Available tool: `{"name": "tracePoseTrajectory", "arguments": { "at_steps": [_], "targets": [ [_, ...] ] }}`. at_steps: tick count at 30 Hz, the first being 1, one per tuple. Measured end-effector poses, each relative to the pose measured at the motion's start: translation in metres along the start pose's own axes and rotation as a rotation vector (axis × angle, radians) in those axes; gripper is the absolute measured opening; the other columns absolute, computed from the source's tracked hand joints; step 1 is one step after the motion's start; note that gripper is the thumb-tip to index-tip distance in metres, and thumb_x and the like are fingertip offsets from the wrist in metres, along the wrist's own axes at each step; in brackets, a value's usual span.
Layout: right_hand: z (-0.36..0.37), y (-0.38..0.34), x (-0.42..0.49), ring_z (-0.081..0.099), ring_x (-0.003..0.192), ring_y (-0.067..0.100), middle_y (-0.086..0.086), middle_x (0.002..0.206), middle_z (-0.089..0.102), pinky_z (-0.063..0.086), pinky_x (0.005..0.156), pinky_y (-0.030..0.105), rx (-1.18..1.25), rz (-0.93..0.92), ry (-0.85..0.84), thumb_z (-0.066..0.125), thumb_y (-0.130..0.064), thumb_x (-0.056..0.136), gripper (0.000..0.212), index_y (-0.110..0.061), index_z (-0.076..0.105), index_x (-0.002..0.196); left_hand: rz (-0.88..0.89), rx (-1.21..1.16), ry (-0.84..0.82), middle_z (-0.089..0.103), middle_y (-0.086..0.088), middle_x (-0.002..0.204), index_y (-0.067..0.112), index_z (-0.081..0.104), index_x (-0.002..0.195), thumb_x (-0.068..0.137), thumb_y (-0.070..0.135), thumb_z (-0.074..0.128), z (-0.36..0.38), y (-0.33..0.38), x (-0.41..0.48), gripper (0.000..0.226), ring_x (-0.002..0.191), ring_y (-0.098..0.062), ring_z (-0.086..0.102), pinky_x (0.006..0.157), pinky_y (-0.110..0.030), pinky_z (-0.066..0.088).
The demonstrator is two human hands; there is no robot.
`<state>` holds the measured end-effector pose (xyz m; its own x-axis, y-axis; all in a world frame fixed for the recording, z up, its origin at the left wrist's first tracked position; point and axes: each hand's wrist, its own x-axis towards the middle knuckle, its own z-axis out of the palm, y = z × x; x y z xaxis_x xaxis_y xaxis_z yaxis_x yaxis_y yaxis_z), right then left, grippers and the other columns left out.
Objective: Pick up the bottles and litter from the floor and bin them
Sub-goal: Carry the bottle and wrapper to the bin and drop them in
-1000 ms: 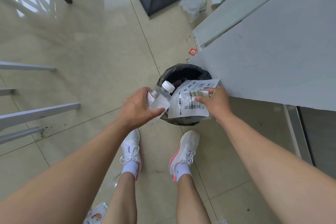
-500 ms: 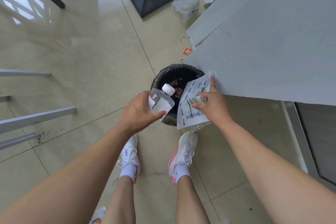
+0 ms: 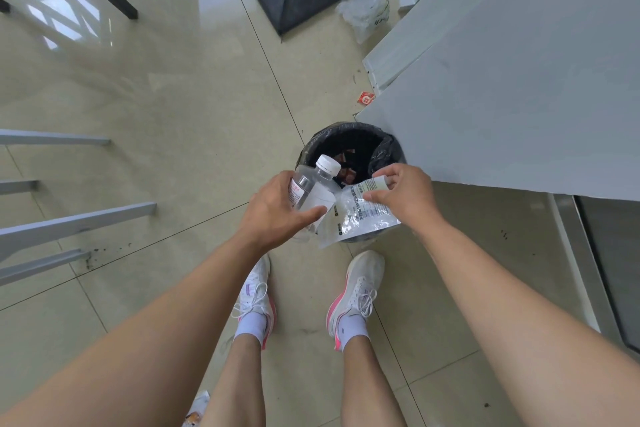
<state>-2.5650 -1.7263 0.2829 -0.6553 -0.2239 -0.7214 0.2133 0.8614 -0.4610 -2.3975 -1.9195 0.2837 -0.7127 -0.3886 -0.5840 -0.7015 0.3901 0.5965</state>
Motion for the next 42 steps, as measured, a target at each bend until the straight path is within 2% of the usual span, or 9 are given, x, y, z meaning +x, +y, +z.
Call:
{"name": "tracePoseTrajectory", "arguments": {
  "at_steps": [8, 11, 16, 19, 24, 28, 34, 39, 42],
  "targets": [
    [0.01, -0.006, 0.006, 0.078, 0.073, 0.012, 0.0, 0.087, 0.08, 0.063, 0.063, 0.027, 0.378, 0.047, 0.083, 0.092, -0.01, 0.073, 0.028, -0.029, 0.076, 0.085, -0.125, -0.199, 0.071, 0.064, 0.018, 0.094, 0.04, 0.054, 0.108, 0.067, 0.069, 0.077, -0.007, -0.003, 0.003, 0.056, 0.079, 0.005, 0.059, 0.061, -0.022, 0.043],
    [0.015, -0.01, 0.012, 0.077, 0.076, 0.01, -0.003, 0.087, 0.08, 0.063, 0.068, 0.027, 0.427, 0.048, 0.121, 0.092, -0.01, 0.073, 0.028, -0.03, 0.076, 0.084, -0.137, -0.242, 0.075, 0.065, 0.02, 0.098, 0.037, 0.056, 0.11, 0.068, 0.066, 0.079, -0.012, -0.005, 0.002, 0.055, 0.084, 0.011, 0.057, 0.064, -0.019, 0.042],
    [0.016, -0.013, 0.026, 0.069, 0.089, 0.002, -0.01, 0.101, 0.077, 0.049, 0.09, 0.027, 0.02, -0.035, 0.176, 0.094, -0.031, 0.069, 0.024, -0.04, 0.074, 0.079, -0.147, -0.261, 0.08, 0.067, 0.016, 0.1, 0.033, 0.057, 0.116, 0.072, 0.062, 0.081, -0.018, -0.006, 0.008, 0.058, 0.087, 0.004, 0.062, 0.068, -0.02, 0.049],
    [0.02, -0.009, 0.031, 0.068, 0.096, 0.009, -0.009, 0.109, 0.069, 0.049, 0.098, 0.04, -0.146, -0.146, 0.174, 0.091, -0.031, 0.073, 0.021, -0.034, 0.079, 0.089, -0.168, -0.306, 0.107, 0.067, 0.016, 0.099, 0.033, 0.058, 0.117, 0.074, 0.059, 0.082, -0.021, -0.007, 0.011, 0.056, 0.088, 0.008, 0.062, 0.069, -0.019, 0.048],
    [0.032, 0.005, 0.052, 0.066, 0.081, 0.007, 0.001, 0.114, 0.059, 0.057, 0.084, 0.03, -0.229, -0.194, 0.172, 0.087, -0.021, 0.081, 0.021, -0.031, 0.079, 0.098, -0.17, -0.295, 0.112, 0.067, 0.017, 0.101, 0.036, 0.058, 0.116, 0.074, 0.059, 0.081, -0.02, -0.016, 0.01, 0.053, 0.089, 0.007, 0.062, 0.07, -0.019, 0.047],
    [0.056, 0.012, 0.077, 0.061, 0.082, 0.007, 0.0, 0.104, 0.068, 0.041, 0.061, 0.024, -0.435, -0.253, 0.137, 0.08, -0.027, 0.088, 0.014, -0.036, 0.074, 0.097, -0.156, -0.263, 0.068, 0.066, 0.015, 0.104, 0.034, 0.056, 0.119, 0.073, 0.06, 0.081, -0.008, -0.034, 0.015, 0.058, 0.093, 0.0, 0.063, 0.073, -0.021, 0.05],
    [0.095, 0.018, 0.113, 0.059, 0.069, 0.025, 0.007, 0.101, 0.052, 0.051, 0.066, 0.035, -0.593, -0.285, 0.099, 0.068, -0.015, 0.094, 0.016, -0.028, 0.07, 0.102, -0.143, -0.261, 0.063, 0.066, 0.015, 0.107, 0.034, 0.056, 0.119, 0.071, 0.064, 0.079, 0.018, -0.056, 0.031, 0.062, 0.096, -0.003, 0.062, 0.075, -0.021, 0.049],
    [0.1, 0.026, 0.128, 0.06, 0.079, 0.027, 0.007, 0.104, 0.056, 0.054, 0.073, 0.038, -0.503, -0.246, 0.15, 0.068, -0.017, 0.095, 0.016, -0.021, 0.068, 0.11, -0.111, -0.255, 0.074, 0.064, 0.018, 0.106, 0.037, 0.056, 0.114, 0.07, 0.064, 0.079, 0.034, -0.064, 0.033, 0.057, 0.092, 0.003, 0.059, 0.07, -0.018, 0.045],
    [0.093, 0.026, 0.121, 0.059, 0.122, 0.033, 0.013, 0.133, 0.06, 0.053, 0.097, 0.047, -0.51, -0.259, -0.041, 0.07, -0.027, 0.095, 0.048, -0.015, 0.055, 0.139, -0.084, -0.258, 0.076, 0.062, 0.02, 0.108, 0.036, 0.054, 0.117, 0.072, 0.057, 0.082, 0.04, -0.058, 0.025, 0.057, 0.096, 0.01, 0.055, 0.07, -0.012, 0.044]
  ]
}}
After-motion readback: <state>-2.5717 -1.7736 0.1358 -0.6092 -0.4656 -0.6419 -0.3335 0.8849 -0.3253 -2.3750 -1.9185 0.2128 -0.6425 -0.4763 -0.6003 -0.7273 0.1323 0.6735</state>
